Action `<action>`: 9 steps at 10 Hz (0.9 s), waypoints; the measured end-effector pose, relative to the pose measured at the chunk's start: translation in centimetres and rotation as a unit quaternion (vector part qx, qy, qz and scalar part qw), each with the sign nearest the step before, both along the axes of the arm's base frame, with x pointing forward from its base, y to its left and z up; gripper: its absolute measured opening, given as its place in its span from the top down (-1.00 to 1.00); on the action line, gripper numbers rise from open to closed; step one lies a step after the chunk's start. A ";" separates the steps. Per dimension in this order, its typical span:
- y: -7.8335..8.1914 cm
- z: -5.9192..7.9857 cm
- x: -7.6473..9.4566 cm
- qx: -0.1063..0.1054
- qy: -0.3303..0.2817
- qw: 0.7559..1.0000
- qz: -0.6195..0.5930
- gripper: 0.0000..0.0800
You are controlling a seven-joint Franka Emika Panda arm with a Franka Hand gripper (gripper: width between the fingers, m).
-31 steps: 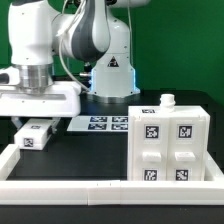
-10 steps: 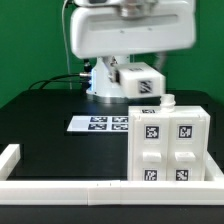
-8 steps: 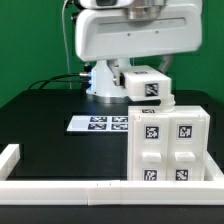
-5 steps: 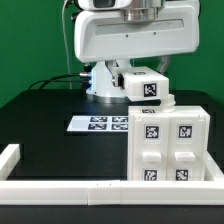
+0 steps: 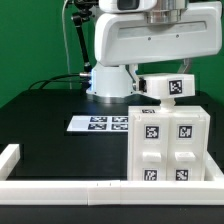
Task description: Assemble cabinet
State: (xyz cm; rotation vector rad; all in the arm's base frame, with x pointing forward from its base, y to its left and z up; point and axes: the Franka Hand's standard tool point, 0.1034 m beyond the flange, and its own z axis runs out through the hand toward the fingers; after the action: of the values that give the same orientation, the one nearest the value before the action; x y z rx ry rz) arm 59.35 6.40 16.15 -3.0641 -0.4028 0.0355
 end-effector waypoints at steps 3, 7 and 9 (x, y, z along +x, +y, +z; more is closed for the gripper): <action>0.2 -0.2 1.2 -0.001 0.005 1.000 0.002 -0.40; 0.7 -0.3 1.5 -0.002 0.011 1.000 -0.014 -0.40; 0.6 -1.1 1.5 -0.003 0.014 1.000 -0.015 -0.40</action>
Offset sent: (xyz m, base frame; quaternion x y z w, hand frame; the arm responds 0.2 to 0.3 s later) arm 0.0212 0.0085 0.0032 -0.0052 -0.0252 0.0080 0.9996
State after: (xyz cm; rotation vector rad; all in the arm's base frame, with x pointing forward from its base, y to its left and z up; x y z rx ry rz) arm 60.85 6.96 15.00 -3.0714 -0.3549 0.0796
